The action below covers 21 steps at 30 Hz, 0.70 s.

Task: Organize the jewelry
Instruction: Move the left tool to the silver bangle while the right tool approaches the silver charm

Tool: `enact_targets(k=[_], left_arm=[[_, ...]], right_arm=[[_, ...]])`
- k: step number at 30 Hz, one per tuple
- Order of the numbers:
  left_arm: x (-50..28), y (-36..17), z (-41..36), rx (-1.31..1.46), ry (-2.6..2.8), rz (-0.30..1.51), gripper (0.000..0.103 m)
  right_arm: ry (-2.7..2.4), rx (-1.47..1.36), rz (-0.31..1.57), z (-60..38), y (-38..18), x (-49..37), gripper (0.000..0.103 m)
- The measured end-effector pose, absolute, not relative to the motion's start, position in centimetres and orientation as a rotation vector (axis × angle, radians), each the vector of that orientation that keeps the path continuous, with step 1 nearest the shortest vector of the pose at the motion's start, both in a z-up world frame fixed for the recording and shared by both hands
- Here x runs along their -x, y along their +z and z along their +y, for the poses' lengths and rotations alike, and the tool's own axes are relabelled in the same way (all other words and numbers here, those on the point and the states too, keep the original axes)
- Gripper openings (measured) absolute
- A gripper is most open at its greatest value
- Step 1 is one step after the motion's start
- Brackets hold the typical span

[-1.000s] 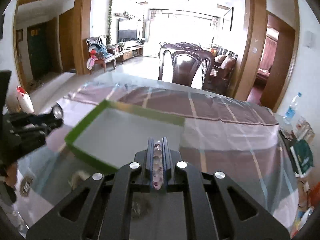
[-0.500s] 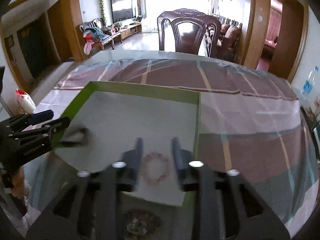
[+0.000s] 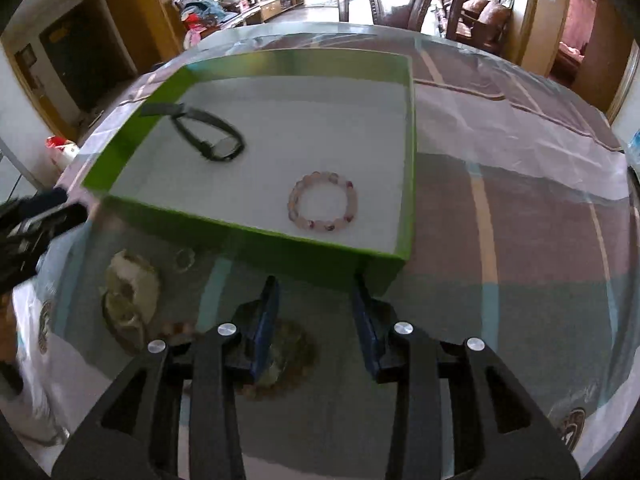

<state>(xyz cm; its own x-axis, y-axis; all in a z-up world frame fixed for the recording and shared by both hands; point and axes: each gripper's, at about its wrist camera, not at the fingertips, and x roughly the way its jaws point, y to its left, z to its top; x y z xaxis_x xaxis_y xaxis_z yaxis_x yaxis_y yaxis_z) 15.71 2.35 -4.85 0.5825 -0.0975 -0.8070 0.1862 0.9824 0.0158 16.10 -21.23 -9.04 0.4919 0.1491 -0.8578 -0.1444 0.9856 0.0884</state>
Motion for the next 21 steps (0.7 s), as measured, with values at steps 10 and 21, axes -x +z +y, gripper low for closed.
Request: enact_targets(k=[10,21], left_arm=[[-13.5,-6.5,2.5,-0.059,-0.158,0.954,0.068],[-11.0,-9.8,1.2,-0.034,-0.179,1.023,0.054]], right_arm=[[0.175,0.0,1.052,-21.1,-9.7,-12.3,0.038],[0.188,-0.075,1.013,-21.1,-11.7,-10.3,0.039]])
